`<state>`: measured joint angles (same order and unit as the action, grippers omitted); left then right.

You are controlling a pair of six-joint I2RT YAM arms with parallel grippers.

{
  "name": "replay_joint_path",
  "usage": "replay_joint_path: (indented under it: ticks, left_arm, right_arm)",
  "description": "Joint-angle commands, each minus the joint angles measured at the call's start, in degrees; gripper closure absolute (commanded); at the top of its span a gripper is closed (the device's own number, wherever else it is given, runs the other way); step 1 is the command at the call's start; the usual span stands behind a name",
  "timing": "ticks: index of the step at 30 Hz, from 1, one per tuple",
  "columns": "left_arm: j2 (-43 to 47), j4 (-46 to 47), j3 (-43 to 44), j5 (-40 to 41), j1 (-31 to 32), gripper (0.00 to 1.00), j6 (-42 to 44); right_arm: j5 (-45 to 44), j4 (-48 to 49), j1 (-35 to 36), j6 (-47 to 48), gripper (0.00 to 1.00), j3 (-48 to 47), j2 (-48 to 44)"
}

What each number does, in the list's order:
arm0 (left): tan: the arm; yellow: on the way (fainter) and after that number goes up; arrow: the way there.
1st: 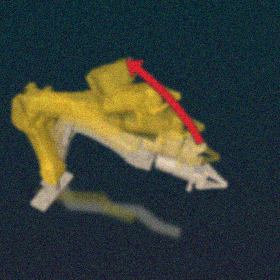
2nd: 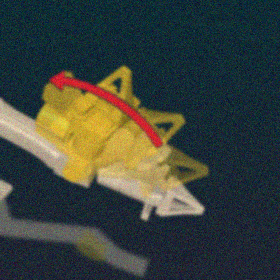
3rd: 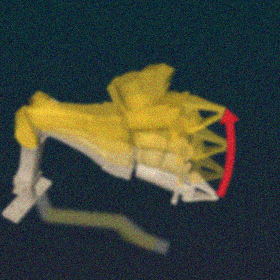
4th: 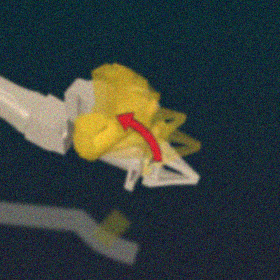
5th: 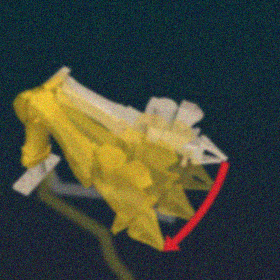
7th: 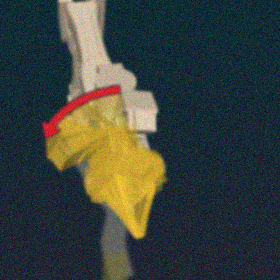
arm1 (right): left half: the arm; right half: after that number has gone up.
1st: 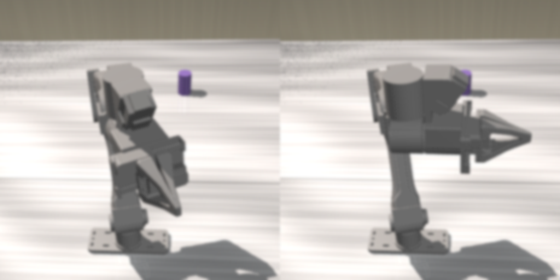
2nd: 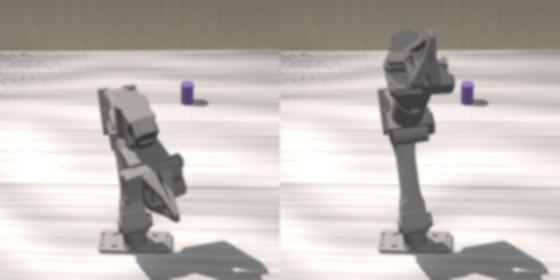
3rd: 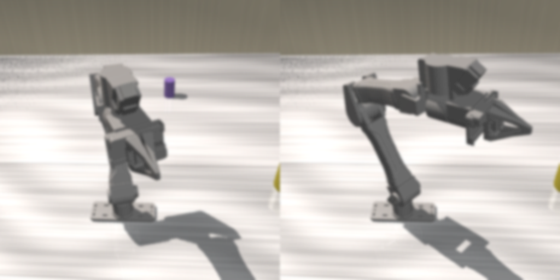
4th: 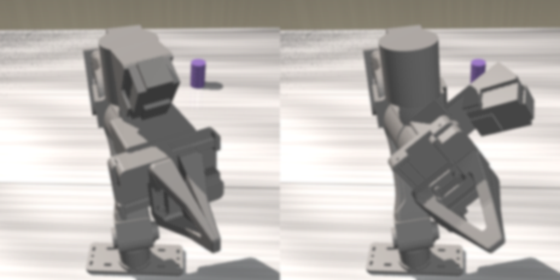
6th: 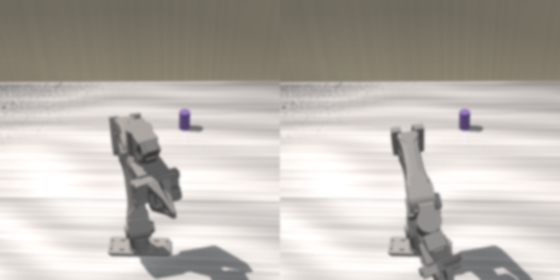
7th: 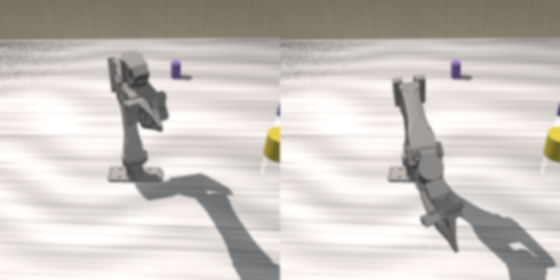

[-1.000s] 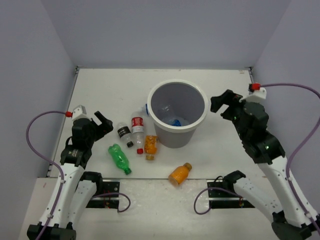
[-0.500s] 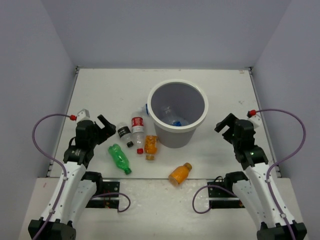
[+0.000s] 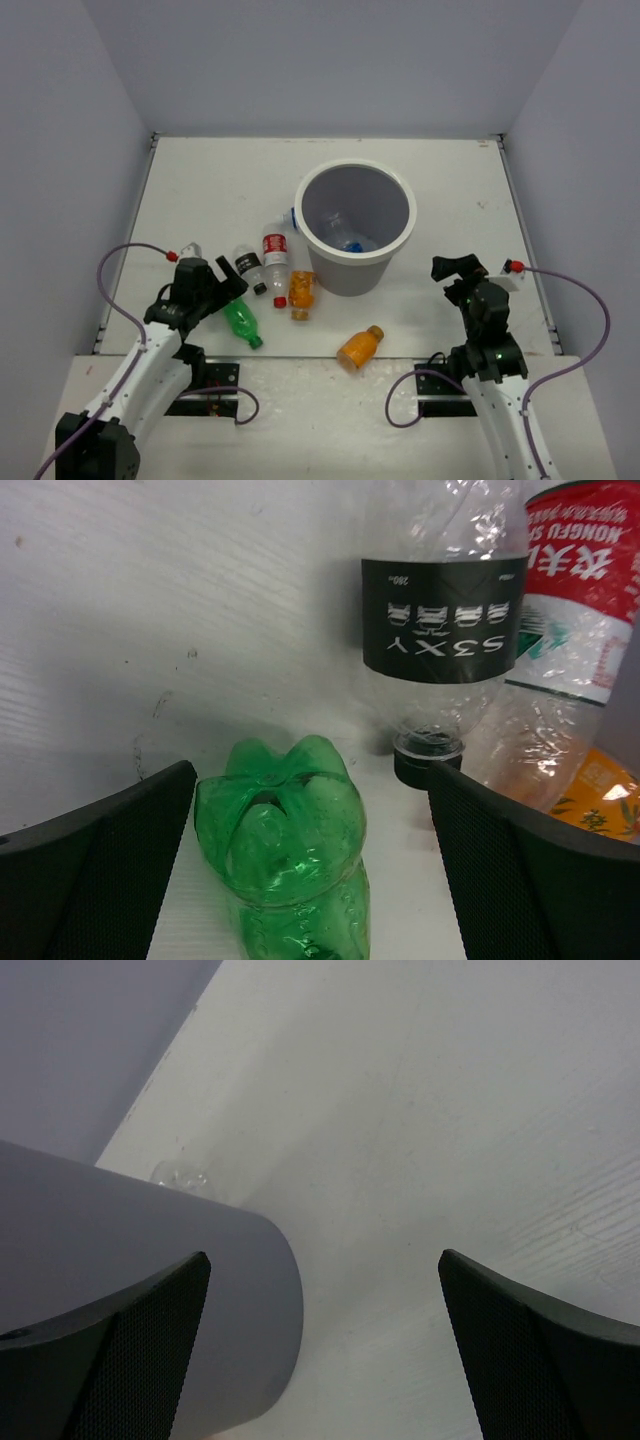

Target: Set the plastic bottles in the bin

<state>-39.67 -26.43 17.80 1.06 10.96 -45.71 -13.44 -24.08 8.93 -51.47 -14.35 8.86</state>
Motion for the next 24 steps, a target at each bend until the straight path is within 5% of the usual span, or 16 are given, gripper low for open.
replay_joint_path:
  ticks: [1, 3, 10, 12, 16, 24]
  left_arm:
    - [-1.3, 3.6, -1.9, 4.7, 5.6, 0.03, -4.6]
    - [-1.3, 4.6, -2.2, 4.8, 6.5, 0.11, -5.5]
    - [-1.6, 5.0, -2.2, 5.9, 6.9, 0.79, -5.4]
    - [-1.1, 3.8, -1.3, 6.9, 6.9, 0.87, -5.5]
    - [5.6, 0.0, 1.3, 11.1, 6.9, 0.99, -8.2]
    - [17.2, 0.6, 14.0, 17.1, 6.9, 1.00, -4.6]
  right_arm:
    - [0.4, 2.5, -0.3, -0.5, 0.01, 1.4, -4.3]
    - [-0.2, 2.0, -0.2, -0.5, 0.01, 1.3, -4.8]
    - [-1.5, 2.0, -0.2, -0.1, 0.01, 0.7, 1.5]
    - [-1.0, 2.3, -0.2, -0.3, 0.01, 0.3, 3.6]
    - [0.0, 3.9, -0.2, -0.7, 0.01, 0.2, 6.9]
    - [-0.2, 4.1, -0.2, -1.2, 0.01, 1.0, 4.2]
